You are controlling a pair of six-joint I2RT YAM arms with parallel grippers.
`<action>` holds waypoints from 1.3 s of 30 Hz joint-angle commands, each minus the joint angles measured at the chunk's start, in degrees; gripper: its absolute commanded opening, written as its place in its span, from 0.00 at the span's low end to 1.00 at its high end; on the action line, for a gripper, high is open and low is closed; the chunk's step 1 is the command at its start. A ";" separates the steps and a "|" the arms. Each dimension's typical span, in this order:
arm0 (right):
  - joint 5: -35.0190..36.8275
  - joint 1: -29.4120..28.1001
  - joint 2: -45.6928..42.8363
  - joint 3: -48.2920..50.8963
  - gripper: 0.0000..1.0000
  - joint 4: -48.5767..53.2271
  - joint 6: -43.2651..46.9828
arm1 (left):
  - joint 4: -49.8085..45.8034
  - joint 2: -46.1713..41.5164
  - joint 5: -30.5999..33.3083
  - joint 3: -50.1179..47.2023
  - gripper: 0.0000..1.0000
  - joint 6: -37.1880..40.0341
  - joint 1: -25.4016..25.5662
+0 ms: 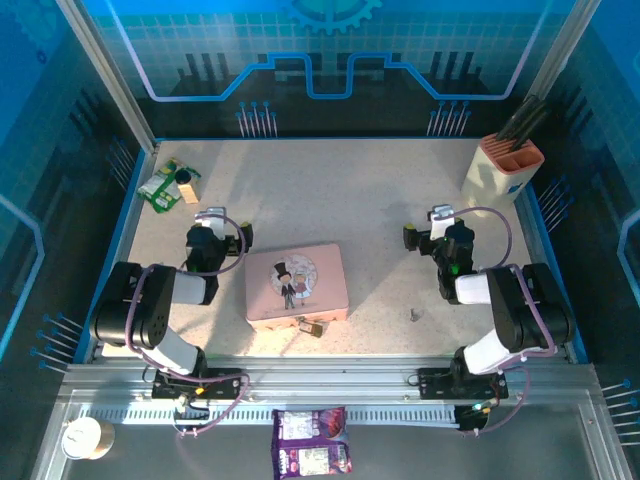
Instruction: Unlock a padlock with a key
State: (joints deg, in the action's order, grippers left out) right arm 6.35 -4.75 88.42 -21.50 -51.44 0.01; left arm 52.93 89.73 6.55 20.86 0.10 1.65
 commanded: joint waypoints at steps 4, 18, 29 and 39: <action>-0.55 0.69 0.08 -1.04 1.00 -0.64 0.47 | 0.34 -0.70 -1.10 0.96 0.99 0.60 -0.50; -0.78 0.75 0.08 -1.09 1.00 -0.64 0.36 | 0.38 -0.66 -1.11 0.95 0.99 0.60 -0.53; 1.01 -1.48 -4.26 2.66 1.00 -4.02 2.82 | 2.88 -16.02 -1.32 -6.95 0.99 1.24 0.05; 4.66 -7.75 -32.76 -6.61 1.00 30.85 -5.64 | -47.88 -45.03 9.23 10.18 0.99 -19.45 0.81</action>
State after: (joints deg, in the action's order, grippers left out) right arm 9.23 -11.88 61.32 -22.50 -35.77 0.86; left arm 24.91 48.49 10.74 24.80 -9.13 2.31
